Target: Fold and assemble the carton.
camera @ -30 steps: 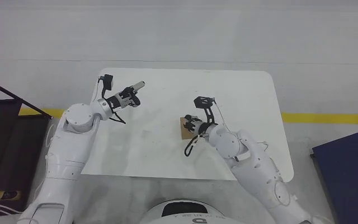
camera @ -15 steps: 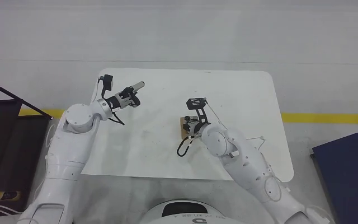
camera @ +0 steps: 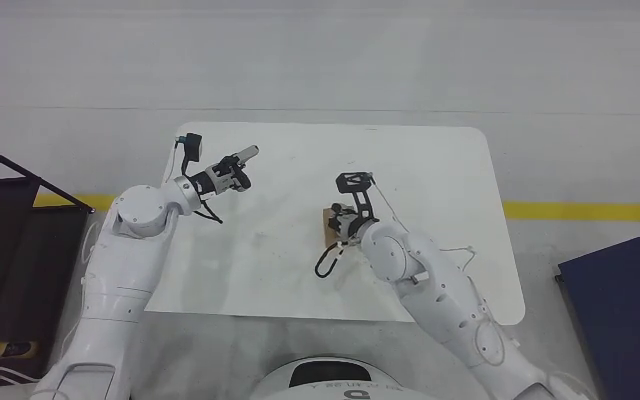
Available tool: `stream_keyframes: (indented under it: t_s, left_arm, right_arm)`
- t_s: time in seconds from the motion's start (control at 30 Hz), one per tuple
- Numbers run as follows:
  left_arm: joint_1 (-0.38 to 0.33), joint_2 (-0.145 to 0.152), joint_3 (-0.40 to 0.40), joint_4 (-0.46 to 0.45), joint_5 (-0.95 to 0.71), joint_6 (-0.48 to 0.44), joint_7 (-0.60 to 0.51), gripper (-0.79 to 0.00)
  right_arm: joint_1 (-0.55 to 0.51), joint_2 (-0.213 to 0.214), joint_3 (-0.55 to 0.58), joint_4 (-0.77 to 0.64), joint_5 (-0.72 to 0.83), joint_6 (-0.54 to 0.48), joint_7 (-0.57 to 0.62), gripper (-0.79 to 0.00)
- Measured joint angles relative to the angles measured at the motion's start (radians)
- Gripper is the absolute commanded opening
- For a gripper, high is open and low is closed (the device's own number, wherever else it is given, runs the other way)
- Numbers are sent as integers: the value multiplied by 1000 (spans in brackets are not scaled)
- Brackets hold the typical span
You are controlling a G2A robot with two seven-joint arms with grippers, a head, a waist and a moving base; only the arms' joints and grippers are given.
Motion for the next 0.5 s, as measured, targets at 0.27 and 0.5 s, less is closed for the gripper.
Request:
stream_keyframes:
  t_s: [0.27,0.5]
  left_arm:
    - [0,0,0,0,0,0,0,0]
    - [0,0,0,0,0,0,0,0]
  right_arm:
    - [-3,-4,-17,33,-26,5,14,-785]
    - [-26,-4,9,-32,-39,39,-10,-785]
